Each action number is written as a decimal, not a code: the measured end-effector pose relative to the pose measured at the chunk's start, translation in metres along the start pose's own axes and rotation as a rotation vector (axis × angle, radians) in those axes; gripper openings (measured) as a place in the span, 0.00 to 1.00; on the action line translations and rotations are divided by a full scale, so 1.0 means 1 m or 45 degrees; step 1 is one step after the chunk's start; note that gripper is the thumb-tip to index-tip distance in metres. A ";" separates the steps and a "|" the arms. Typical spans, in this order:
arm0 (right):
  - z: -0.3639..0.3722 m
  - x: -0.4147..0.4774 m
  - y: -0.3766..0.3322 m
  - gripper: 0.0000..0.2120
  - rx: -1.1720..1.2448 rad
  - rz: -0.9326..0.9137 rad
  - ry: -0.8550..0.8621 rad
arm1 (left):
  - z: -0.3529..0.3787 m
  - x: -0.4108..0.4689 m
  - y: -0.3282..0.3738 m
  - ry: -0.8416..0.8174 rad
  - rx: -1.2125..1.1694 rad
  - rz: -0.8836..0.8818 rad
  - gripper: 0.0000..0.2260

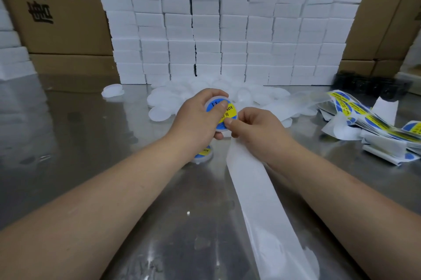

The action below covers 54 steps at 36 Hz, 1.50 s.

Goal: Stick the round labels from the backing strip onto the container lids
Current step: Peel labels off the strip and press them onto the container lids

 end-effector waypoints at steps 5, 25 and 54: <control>0.001 0.000 0.000 0.13 0.027 -0.030 0.000 | -0.001 0.001 0.003 0.023 0.060 0.048 0.09; -0.008 0.006 0.007 0.11 0.038 0.223 0.188 | -0.010 0.011 -0.024 -0.132 0.609 -0.134 0.09; -0.022 0.007 0.005 0.22 -0.244 0.265 0.168 | 0.003 0.007 -0.028 -0.586 1.533 0.107 0.16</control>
Point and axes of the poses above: each hand's wrist, its own x-axis towards the middle knuckle, its own z-axis out of the palm, y = z × x, the point moved 3 cm from there along x, towards the middle knuckle, and after that the axes turned 3 degrees about y, right-handed, at the moved point
